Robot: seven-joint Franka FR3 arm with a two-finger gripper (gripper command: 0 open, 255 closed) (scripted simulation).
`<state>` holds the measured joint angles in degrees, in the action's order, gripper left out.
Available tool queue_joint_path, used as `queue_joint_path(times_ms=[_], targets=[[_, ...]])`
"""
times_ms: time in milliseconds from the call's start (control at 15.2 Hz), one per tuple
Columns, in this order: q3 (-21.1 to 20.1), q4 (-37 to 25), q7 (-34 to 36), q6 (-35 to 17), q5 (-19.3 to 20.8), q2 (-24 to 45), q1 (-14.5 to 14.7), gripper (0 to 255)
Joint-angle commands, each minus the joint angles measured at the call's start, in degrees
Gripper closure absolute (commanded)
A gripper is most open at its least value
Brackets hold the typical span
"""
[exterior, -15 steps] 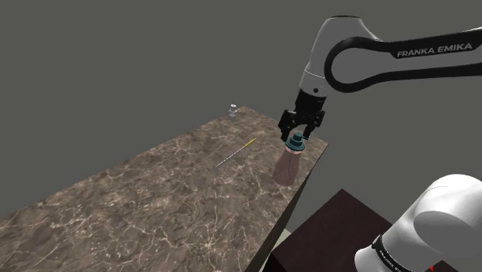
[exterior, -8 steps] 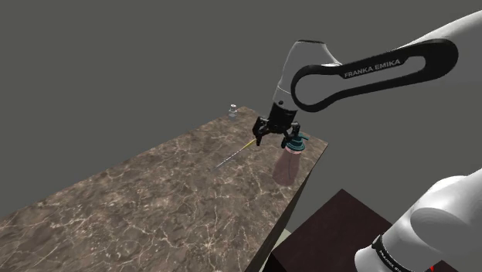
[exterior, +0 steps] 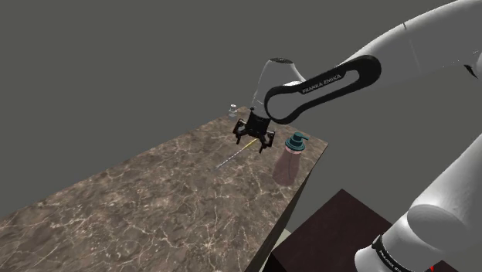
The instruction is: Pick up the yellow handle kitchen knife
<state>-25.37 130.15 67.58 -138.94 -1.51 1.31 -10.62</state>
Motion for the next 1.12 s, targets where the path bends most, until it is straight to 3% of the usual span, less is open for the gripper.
queue_joint_path(times_ms=[0, 396, 990, 1056], targets=[[0.4, -2.6, 7.5, -2.6, 3.4, 4.9, 0.0, 0], [5.6, -11.6, 25.7, -7.2, 10.7, 17.3, 2.9, 0], [7.4, -11.0, 27.4, -11.8, 13.2, 21.5, 4.3, 0], [7.4, -11.0, 27.2, -11.8, 13.2, 21.6, 4.2, 255]])
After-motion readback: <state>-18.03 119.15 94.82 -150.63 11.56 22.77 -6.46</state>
